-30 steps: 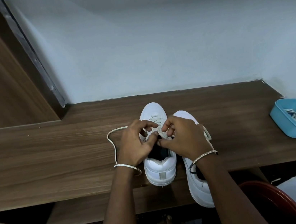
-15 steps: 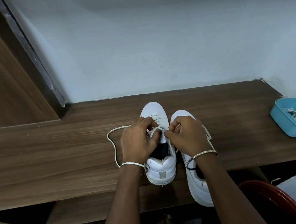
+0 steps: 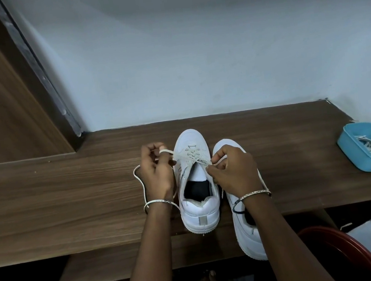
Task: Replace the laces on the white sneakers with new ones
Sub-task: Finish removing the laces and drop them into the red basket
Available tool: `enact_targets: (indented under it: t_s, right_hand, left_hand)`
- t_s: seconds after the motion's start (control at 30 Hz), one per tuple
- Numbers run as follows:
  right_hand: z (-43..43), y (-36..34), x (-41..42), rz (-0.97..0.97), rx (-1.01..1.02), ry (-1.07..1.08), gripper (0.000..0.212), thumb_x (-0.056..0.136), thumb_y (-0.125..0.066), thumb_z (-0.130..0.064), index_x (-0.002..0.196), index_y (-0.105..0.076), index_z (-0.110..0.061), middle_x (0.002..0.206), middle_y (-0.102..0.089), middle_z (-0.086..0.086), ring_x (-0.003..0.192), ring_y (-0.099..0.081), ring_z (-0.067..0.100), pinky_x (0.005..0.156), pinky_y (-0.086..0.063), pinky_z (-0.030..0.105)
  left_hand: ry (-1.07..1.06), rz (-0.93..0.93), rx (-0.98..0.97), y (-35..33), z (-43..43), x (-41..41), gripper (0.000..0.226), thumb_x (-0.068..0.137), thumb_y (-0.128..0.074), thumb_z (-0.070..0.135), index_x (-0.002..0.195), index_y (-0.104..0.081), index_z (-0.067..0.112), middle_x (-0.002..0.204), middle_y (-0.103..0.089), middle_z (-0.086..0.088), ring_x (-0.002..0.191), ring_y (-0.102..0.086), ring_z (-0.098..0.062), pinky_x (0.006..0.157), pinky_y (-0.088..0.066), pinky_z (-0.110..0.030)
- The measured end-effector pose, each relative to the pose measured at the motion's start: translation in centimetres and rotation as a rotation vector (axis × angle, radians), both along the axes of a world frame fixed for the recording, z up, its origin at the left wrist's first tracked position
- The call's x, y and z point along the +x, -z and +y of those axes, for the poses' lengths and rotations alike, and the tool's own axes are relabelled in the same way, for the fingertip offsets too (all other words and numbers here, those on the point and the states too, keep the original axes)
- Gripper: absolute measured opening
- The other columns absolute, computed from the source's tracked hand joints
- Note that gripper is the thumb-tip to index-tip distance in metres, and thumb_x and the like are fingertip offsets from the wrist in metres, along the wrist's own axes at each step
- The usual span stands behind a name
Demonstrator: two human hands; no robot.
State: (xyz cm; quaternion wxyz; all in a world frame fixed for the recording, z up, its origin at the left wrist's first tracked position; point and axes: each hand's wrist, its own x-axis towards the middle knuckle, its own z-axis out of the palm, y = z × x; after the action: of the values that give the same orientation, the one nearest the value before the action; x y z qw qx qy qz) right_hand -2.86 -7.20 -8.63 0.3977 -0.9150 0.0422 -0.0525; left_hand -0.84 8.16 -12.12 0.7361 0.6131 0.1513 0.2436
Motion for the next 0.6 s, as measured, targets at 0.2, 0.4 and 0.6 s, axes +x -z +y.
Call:
enact_targets:
  t_s: [0.2,0.4,0.6]
  right_hand:
    - [0.1,0.1,-0.1,-0.011,-0.009,0.016,0.012,0.075,-0.069,-0.015,0.082,-0.063,-0.020,0.057,-0.061,-0.009,0.080,-0.065,0.022,0.087,-0.051,0.042]
    - [0.1,0.4,0.0,-0.016,-0.014,0.018,0.011,0.076,-0.069,-0.016,0.082,-0.061,-0.021,0.059,-0.063,-0.009,0.079,-0.065,0.022,0.085,-0.051,0.041]
    - [0.0,0.5,0.1,-0.034,-0.004,0.014,0.011,0.076,-0.068,-0.014,0.081,-0.062,-0.021,0.055,-0.061,-0.009,0.075,-0.065,0.022,0.082,-0.052,0.042]
  left_hand:
    - [-0.003,0.152,-0.432,-1.0,1.7,-0.1,0.030,0.101,-0.042,0.007,0.084,-0.064,0.021,0.062,-0.061,0.002,0.054,-0.052,-0.013,0.051,-0.040,-0.027]
    - [-0.018,0.214,-0.699,-0.6,4.2,-0.3,0.026,0.099,-0.040,0.013,0.091,-0.062,0.024,0.072,-0.051,0.006,0.067,-0.052,-0.012,0.067,-0.047,-0.033]
    - [-0.154,0.364,-0.546,0.2,5.8,-0.2,0.030,0.091,-0.042,0.001,0.090,-0.063,0.024,0.068,-0.059,0.002,0.067,-0.058,-0.017,0.062,-0.047,-0.032]
